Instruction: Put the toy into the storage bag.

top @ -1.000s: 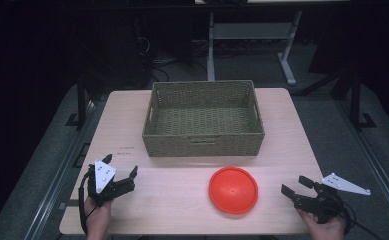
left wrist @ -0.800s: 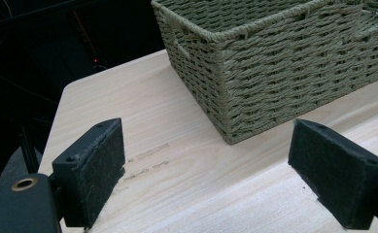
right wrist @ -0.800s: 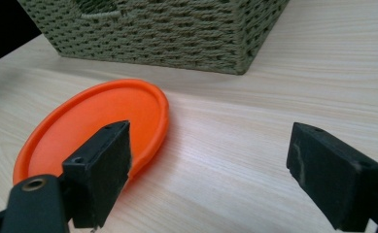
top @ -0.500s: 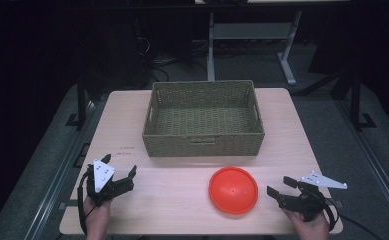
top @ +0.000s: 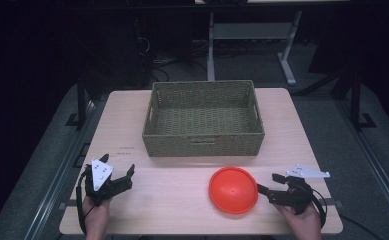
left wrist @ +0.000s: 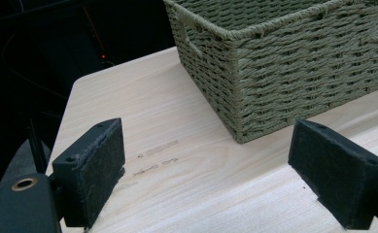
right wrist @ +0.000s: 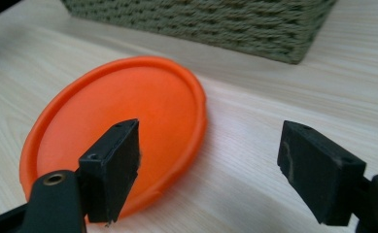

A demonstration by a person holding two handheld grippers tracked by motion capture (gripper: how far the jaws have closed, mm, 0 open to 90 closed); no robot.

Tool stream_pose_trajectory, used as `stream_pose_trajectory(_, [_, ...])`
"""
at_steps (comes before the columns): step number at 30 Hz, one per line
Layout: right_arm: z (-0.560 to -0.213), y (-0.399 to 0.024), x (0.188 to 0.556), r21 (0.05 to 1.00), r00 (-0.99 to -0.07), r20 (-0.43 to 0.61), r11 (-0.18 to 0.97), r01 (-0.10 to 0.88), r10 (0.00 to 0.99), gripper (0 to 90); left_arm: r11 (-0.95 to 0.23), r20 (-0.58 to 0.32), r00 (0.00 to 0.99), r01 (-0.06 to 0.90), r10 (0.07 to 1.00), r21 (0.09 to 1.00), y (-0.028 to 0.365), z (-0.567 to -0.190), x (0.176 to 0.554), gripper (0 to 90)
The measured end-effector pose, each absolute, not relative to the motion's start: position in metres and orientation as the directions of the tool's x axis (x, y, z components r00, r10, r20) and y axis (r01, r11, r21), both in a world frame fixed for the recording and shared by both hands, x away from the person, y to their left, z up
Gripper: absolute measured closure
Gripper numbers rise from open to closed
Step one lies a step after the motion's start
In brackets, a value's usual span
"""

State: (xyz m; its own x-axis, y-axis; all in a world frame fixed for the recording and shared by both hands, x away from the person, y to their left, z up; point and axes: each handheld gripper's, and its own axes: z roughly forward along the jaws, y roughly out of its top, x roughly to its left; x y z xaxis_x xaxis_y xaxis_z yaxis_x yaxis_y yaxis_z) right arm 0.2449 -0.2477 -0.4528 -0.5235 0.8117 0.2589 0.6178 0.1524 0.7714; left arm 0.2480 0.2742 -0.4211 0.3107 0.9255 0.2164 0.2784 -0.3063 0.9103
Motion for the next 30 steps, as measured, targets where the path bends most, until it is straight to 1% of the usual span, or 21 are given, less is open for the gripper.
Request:
stream_pose_trajectory(2, [-0.447, -0.238, 0.251, 0.756, -0.557, 0.229, 0.215, 0.619, 0.799, 25.2, -0.309, 0.22, 0.311, 0.276, 0.925, 0.91, 0.275, -0.421, 0.248, 12.7])
stream_pose_trajectory(4, [-0.445, -0.235, 0.253, 0.75, -0.56, 0.227, 0.224, 0.622, 0.797, 25.3, -0.304, 0.215, 0.309, 0.279, 0.927, 0.911, 0.274, -0.422, 0.248, 12.7])
stream_pose_trajectory(6, [-0.436, -0.227, 0.262, 0.731, -0.584, 0.212, 0.27, 0.627, 0.784, 25.7, -0.307, 0.214, 0.312, 0.285, 0.925, 0.908, 0.274, -0.422, 0.249, 12.7])
stream_pose_trajectory(9, [-0.434, -0.223, 0.267, 0.719, -0.587, 0.216, 0.279, 0.636, 0.781, 25.7, -0.308, 0.217, 0.313, 0.279, 0.925, 0.91, 0.273, -0.422, 0.248, 12.7])
stream_pose_trajectory(11, [-0.436, -0.219, 0.274, 0.693, -0.581, 0.223, 0.292, 0.659, 0.783, 25.8, -0.314, 0.223, 0.315, 0.278, 0.923, 0.908, 0.273, -0.422, 0.248, 12.7])
stream_pose_trajectory(12, [-0.44, -0.216, 0.276, 0.677, -0.577, 0.209, 0.309, 0.668, 0.789, 26.1, -0.304, 0.214, 0.311, 0.279, 0.926, 0.911, 0.274, -0.422, 0.248, 12.7])
stream_pose_trajectory(14, [-0.443, -0.214, 0.277, 0.671, -0.575, 0.202, 0.315, 0.671, 0.793, 27.7, -0.304, 0.213, 0.31, 0.286, 0.927, 0.909, 0.275, -0.422, 0.248, 12.7])
stream_pose_trajectory(16, [-0.449, -0.213, 0.275, 0.671, -0.572, 0.216, 0.305, 0.676, 0.791, 33.6, -0.3, 0.209, 0.307, 0.287, 0.928, 0.91, 0.276, -0.422, 0.248, 12.7])
stream_pose_trajectory(17, [-0.451, -0.214, 0.275, 0.672, -0.575, 0.215, 0.308, 0.673, 0.789, 34.7, -0.296, 0.206, 0.306, 0.285, 0.929, 0.912, 0.276, -0.422, 0.248, 12.7])
stream_pose_trajectory(19, [-0.452, -0.214, 0.274, 0.669, -0.571, 0.225, 0.301, 0.68, 0.789, 35.2, -0.297, 0.207, 0.309, 0.283, 0.928, 0.912, 0.275, -0.422, 0.248, 12.7])
stream_pose_trajectory(23, [-0.46, -0.213, 0.272, 0.655, -0.574, 0.241, 0.305, 0.691, 0.782, 39.6, -0.313, 0.22, 0.321, 0.275, 0.921, 0.909, 0.273, -0.422, 0.248, 12.7])
stream_pose_trajectory(25, [-0.46, -0.213, 0.273, 0.655, -0.576, 0.245, 0.304, 0.691, 0.78, 40.0, -0.31, 0.218, 0.32, 0.275, 0.922, 0.91, 0.273, -0.422, 0.248, 12.7])
stream_pose_trajectory(30, [-0.465, -0.216, 0.276, 0.631, -0.555, 0.289, 0.281, 0.723, 0.78, 42.7, -0.307, 0.214, 0.319, 0.281, 0.923, 0.909, 0.273, -0.422, 0.249, 12.7])
